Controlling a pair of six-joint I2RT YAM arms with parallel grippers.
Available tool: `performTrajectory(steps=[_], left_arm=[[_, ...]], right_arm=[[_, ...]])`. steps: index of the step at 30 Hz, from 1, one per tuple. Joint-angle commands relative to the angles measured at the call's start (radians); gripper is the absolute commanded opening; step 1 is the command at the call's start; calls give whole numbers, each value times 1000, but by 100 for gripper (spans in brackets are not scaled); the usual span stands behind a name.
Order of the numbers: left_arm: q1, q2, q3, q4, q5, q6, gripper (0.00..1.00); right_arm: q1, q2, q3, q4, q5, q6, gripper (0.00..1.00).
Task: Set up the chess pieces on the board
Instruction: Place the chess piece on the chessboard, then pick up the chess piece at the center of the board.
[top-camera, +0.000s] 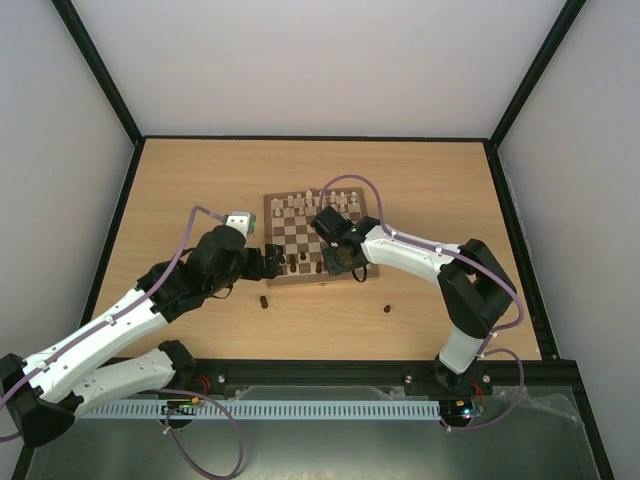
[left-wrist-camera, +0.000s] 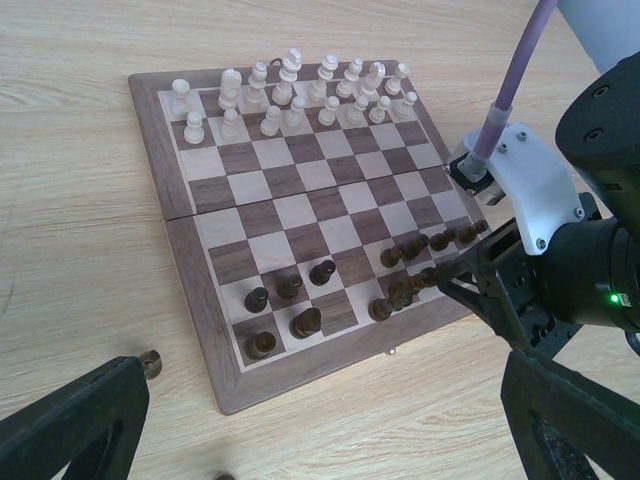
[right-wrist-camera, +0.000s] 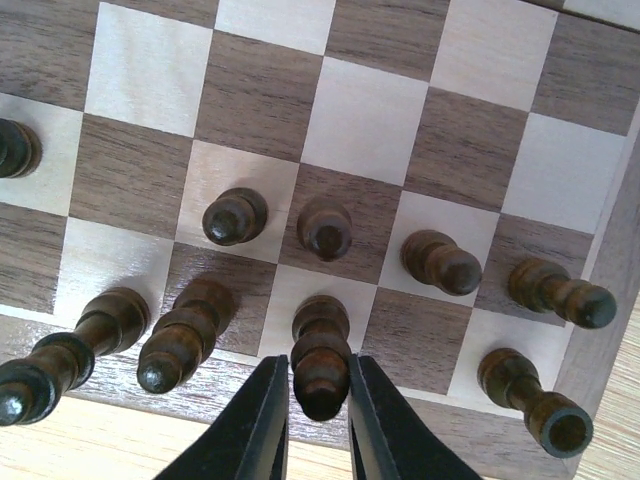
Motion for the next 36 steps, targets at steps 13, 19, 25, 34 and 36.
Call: performTrajectory(steps=[13, 19, 25, 34, 36], left_arm=[[7, -2, 5, 10, -2, 17, 99], [11, -22, 19, 12, -4, 34, 99], [13, -13, 11, 45, 7, 42, 100], [14, 29, 8, 85, 28, 49, 99], [14, 25, 7, 90, 30, 49, 99]], right_arm=[[-5, -86, 45, -62, -10, -9, 46], [-4, -243, 50, -121, 5, -8, 68], [-6, -386, -9, -169, 62, 17, 99], [-7, -503, -168, -157, 125, 92, 99], [-9, -515, -204, -159, 147, 115, 99]])
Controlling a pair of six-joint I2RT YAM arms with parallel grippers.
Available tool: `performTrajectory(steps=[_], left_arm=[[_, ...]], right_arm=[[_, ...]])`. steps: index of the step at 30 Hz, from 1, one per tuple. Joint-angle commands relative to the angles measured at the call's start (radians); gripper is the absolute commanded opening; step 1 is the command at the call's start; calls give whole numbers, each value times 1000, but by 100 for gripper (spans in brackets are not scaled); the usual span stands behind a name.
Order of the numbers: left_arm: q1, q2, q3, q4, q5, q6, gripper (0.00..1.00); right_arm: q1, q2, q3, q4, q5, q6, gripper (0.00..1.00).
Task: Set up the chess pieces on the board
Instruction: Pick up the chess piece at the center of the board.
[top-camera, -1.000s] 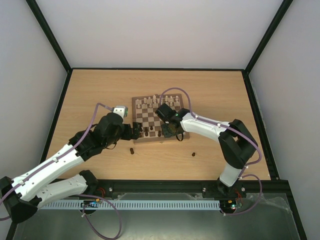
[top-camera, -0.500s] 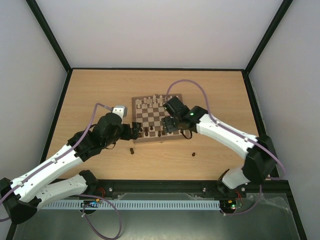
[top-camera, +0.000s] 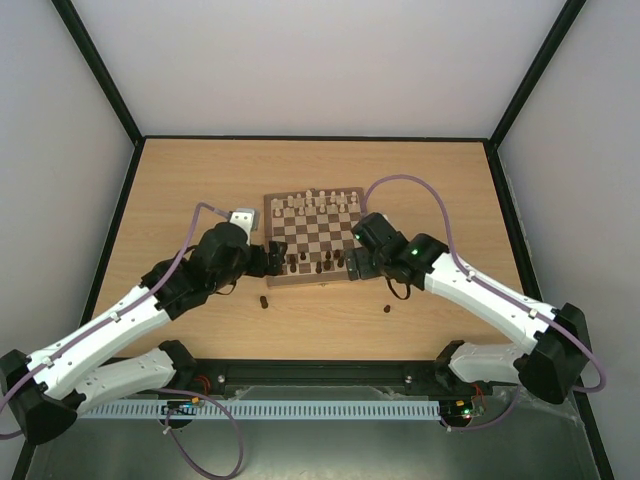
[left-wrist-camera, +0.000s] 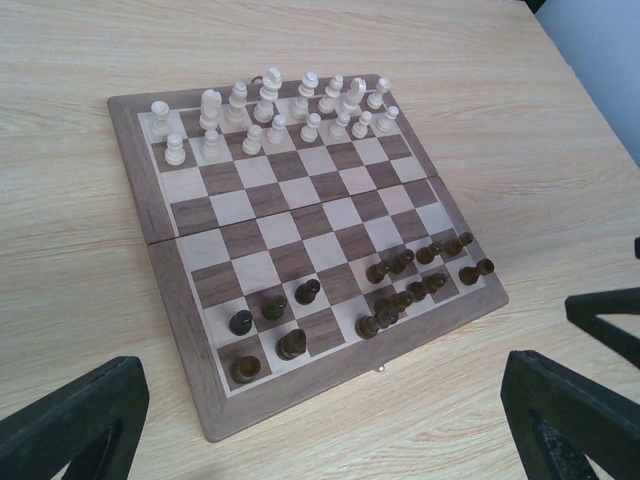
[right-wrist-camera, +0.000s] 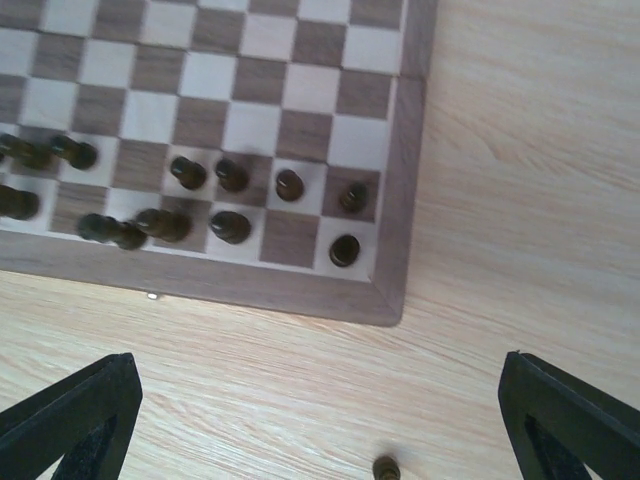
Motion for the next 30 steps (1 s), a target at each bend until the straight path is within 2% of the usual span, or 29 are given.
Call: performTrajectory(steps=[1, 5, 12, 16, 30], left_arm=[[5, 0, 7, 37, 13, 16, 100], [5, 1, 16, 40, 13, 22, 99], [9, 18, 27, 32, 14, 31, 100], [29, 26, 12, 56, 40, 38, 99], [59, 70, 12, 109, 189, 38, 100]], right_arm=[[-14, -33, -70, -59, 63, 68, 99], [-22, -69, -97, -75, 55, 110, 99], [-37, -13, -101, -99, 85, 147, 100], [-41, 49, -97, -116, 96, 165, 84], [-51, 69, -274, 2, -40, 328, 62]])
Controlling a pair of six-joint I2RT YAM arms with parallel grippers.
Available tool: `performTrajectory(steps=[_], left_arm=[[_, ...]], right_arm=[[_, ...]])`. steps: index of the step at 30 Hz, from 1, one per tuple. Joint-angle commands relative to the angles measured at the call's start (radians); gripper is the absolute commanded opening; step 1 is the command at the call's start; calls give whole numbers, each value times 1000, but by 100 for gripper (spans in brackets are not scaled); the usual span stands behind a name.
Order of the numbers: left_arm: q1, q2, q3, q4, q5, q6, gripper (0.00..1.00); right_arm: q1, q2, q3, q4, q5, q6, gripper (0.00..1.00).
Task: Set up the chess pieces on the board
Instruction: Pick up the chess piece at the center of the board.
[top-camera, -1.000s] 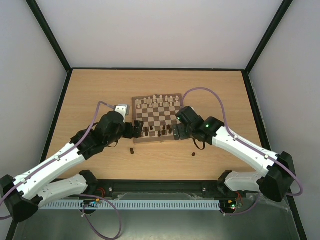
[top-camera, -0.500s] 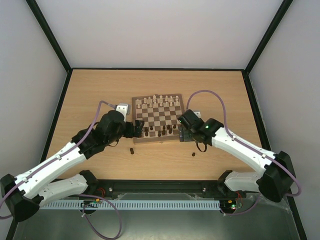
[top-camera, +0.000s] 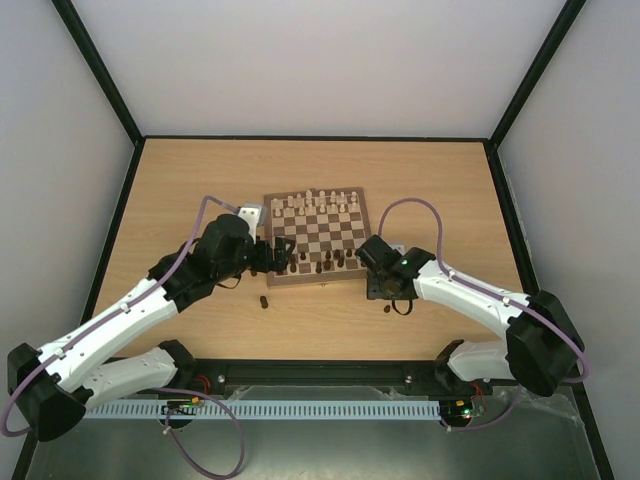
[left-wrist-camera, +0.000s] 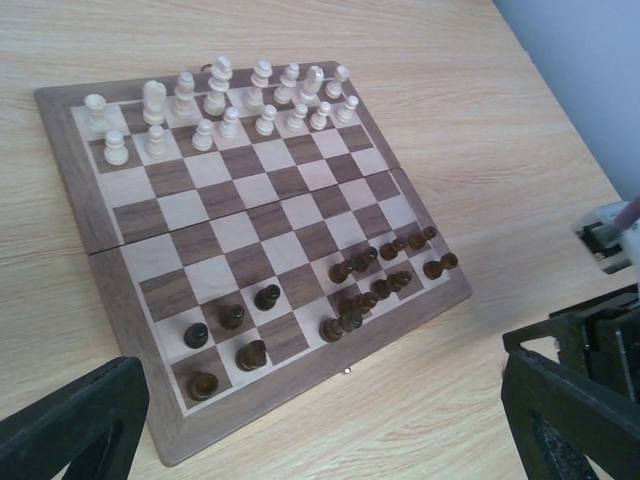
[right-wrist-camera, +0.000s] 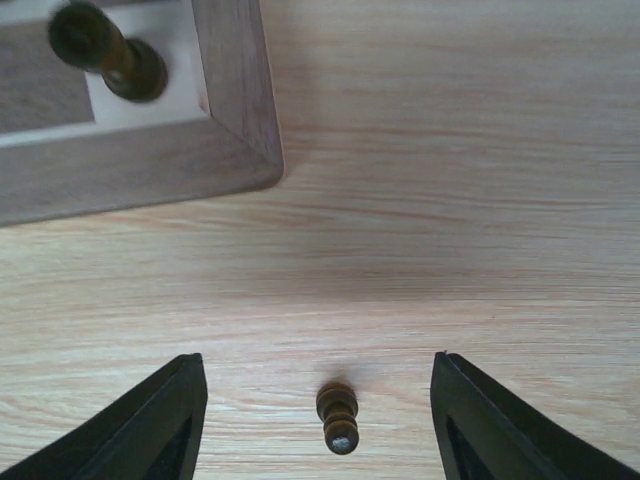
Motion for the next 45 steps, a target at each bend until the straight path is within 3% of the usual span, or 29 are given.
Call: performTrajectory(steps=[1, 16, 41, 45], left_arm=[[4, 12, 12, 37, 58, 9, 99], [4, 35, 33, 58, 79, 15, 99], [3, 67, 40, 83, 113, 20, 100], [3, 67, 40, 85, 115, 20, 99]], right_arm=[[-5, 5, -62, 11, -44, 72, 60], [21, -8, -103, 4, -62, 120, 36], [79, 11, -132, -42, -3, 205, 34], [80, 9, -130, -40, 0, 206, 28]])
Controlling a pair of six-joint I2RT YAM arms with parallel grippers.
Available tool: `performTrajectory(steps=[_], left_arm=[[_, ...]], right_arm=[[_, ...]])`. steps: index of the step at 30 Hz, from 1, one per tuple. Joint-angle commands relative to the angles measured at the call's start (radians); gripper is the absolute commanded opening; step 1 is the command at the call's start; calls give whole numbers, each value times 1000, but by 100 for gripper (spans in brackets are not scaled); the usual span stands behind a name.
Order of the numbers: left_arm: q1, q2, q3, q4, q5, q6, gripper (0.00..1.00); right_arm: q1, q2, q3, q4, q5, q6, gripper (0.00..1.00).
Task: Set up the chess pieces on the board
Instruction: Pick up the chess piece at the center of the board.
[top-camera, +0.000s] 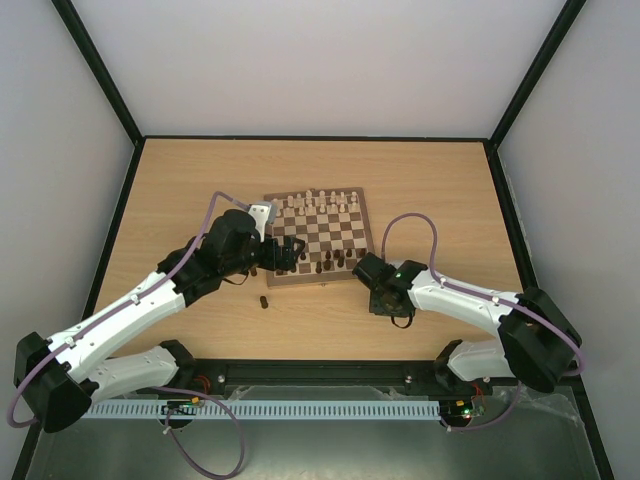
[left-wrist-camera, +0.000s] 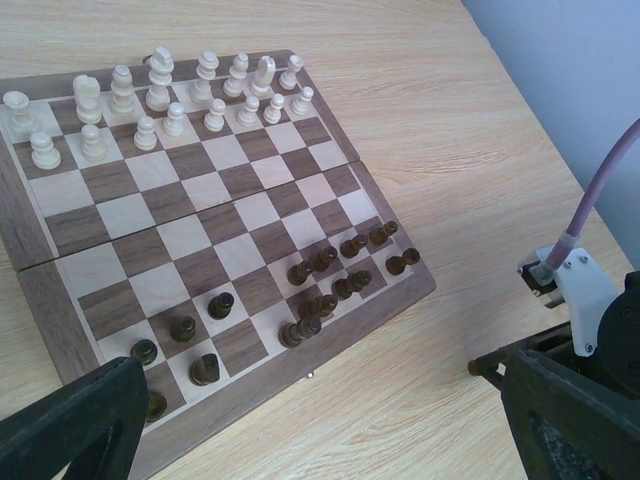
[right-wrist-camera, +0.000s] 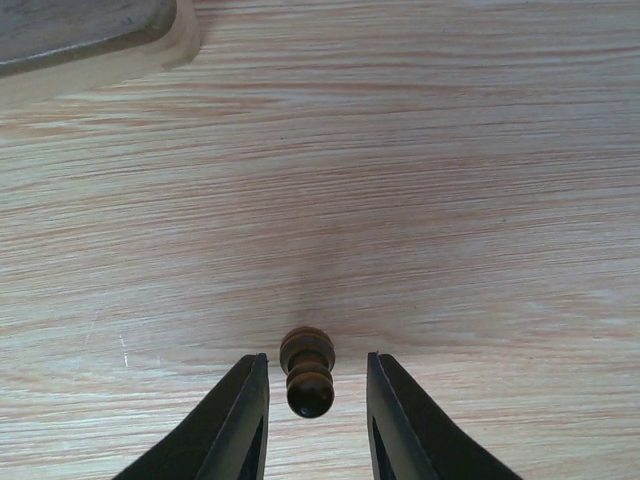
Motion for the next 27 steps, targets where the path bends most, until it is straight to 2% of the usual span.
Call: performTrajectory(steps=[1, 9, 19, 27], left_arm=[[4, 0, 25, 19, 14, 12, 99], [3, 0, 26, 20, 15, 13, 100], [3, 3, 25, 21, 13, 12, 100], [3, 8, 29, 17, 2, 13, 100]], right_arm=[[7, -6, -9, -51, 22, 24, 27], [6, -7, -12, -33, 14, 12, 15], [9, -3, -25, 0, -11, 2, 7], [32, -15, 184, -121, 24, -50, 6]])
